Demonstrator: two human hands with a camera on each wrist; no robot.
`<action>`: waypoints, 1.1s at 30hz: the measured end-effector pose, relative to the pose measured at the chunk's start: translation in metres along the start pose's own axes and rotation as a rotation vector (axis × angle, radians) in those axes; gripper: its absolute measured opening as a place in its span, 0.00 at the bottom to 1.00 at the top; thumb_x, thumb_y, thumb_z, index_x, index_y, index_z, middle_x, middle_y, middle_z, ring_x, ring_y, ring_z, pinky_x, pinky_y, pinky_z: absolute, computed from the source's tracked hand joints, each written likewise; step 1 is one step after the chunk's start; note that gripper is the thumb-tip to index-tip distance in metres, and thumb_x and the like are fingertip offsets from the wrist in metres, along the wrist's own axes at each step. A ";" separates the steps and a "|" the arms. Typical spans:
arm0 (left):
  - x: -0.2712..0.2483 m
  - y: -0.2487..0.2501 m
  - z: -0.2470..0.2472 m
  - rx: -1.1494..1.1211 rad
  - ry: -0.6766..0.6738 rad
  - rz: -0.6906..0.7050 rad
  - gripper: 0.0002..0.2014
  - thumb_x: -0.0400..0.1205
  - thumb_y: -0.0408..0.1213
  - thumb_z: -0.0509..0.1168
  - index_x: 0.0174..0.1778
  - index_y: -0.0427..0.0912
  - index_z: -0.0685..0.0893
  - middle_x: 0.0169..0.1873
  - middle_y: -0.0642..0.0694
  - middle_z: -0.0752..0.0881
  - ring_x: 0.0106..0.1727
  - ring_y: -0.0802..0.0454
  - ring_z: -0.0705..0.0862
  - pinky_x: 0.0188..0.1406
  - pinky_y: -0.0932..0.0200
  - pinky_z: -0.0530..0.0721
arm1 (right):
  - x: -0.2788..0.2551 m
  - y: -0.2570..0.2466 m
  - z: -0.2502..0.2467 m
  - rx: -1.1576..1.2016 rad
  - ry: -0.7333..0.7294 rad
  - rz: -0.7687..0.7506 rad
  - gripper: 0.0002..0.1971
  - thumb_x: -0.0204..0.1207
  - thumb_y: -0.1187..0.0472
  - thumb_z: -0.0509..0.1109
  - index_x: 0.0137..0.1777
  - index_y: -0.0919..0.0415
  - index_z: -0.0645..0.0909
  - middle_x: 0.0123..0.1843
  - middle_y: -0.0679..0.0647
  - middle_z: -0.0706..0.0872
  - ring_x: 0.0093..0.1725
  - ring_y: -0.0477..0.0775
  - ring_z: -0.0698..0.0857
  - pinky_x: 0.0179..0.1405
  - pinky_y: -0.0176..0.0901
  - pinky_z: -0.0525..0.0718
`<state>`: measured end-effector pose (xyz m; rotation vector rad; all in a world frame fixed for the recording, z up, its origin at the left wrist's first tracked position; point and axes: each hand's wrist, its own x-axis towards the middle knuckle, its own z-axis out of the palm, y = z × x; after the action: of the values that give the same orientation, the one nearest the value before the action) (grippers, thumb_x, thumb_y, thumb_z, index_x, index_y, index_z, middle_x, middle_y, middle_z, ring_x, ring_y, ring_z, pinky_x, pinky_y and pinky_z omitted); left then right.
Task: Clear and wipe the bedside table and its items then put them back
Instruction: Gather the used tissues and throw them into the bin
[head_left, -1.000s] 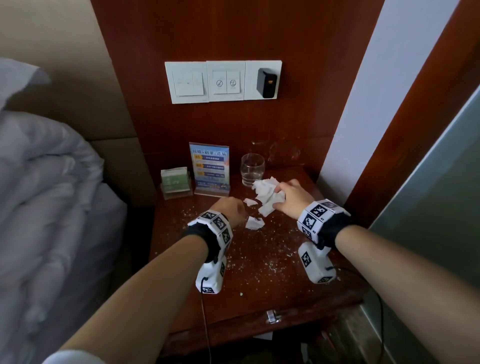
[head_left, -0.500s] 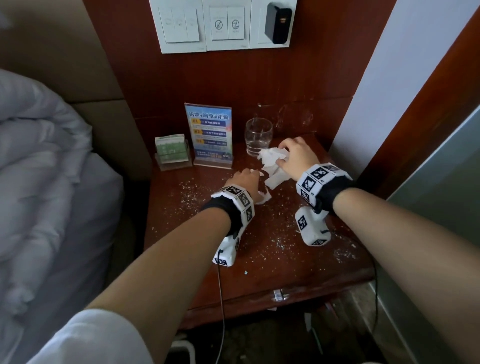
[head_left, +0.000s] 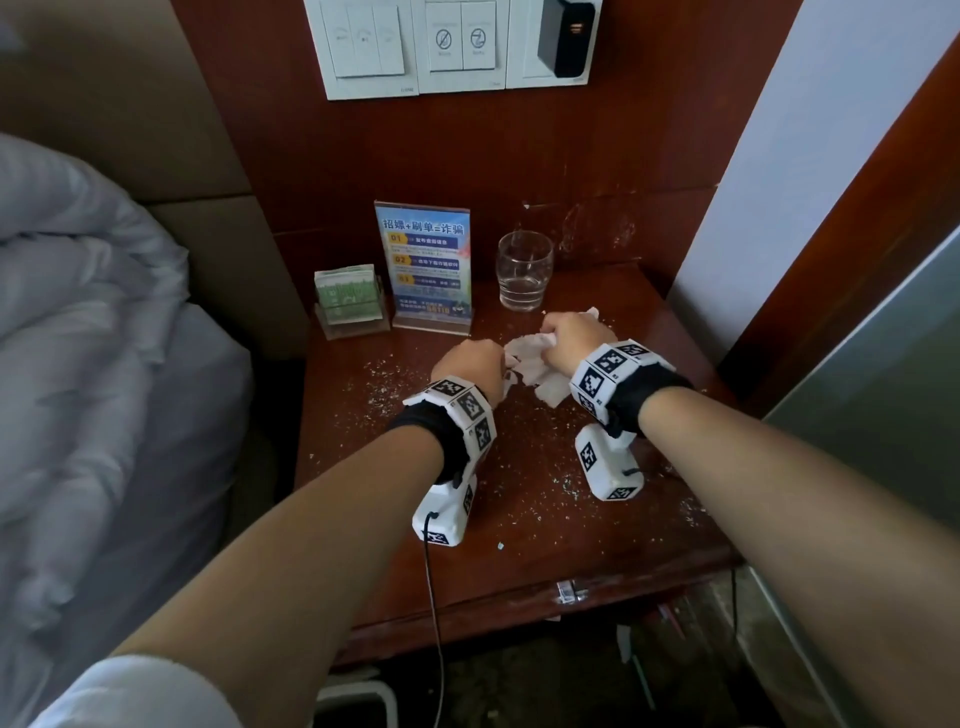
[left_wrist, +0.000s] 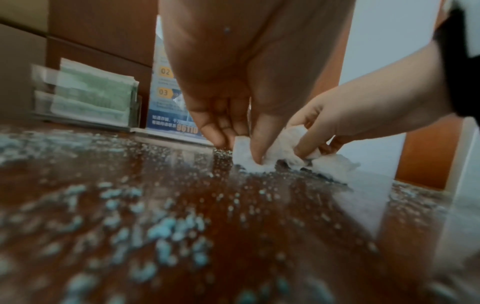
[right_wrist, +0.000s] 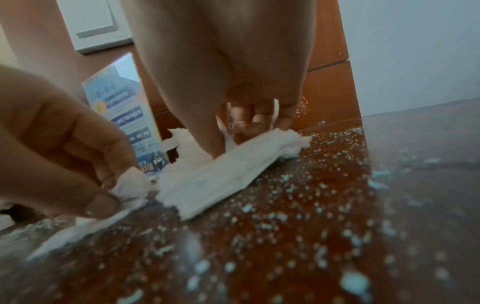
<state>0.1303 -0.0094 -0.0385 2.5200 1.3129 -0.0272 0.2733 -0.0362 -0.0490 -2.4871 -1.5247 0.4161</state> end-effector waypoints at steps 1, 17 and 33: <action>0.000 -0.001 -0.001 -0.022 0.006 -0.008 0.11 0.81 0.34 0.62 0.56 0.39 0.86 0.54 0.38 0.86 0.56 0.40 0.84 0.49 0.52 0.82 | -0.002 0.000 -0.003 0.002 0.030 0.005 0.10 0.76 0.65 0.63 0.54 0.53 0.79 0.57 0.59 0.84 0.53 0.64 0.84 0.42 0.46 0.75; -0.016 0.027 -0.066 -0.264 0.187 -0.002 0.08 0.82 0.33 0.59 0.49 0.41 0.83 0.50 0.39 0.86 0.50 0.39 0.84 0.47 0.52 0.82 | -0.039 0.010 -0.098 0.217 0.349 -0.057 0.05 0.79 0.60 0.63 0.51 0.60 0.78 0.49 0.58 0.85 0.43 0.58 0.79 0.36 0.42 0.70; -0.110 0.098 0.010 -0.412 0.201 0.104 0.06 0.80 0.34 0.65 0.49 0.42 0.86 0.51 0.42 0.87 0.54 0.44 0.84 0.53 0.58 0.81 | -0.185 0.106 -0.065 0.203 0.294 0.066 0.09 0.76 0.63 0.63 0.50 0.67 0.80 0.47 0.62 0.85 0.46 0.64 0.84 0.41 0.46 0.78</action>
<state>0.1465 -0.1526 -0.0068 2.2714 1.1159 0.4797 0.3040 -0.2503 0.0053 -2.3236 -1.2264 0.1922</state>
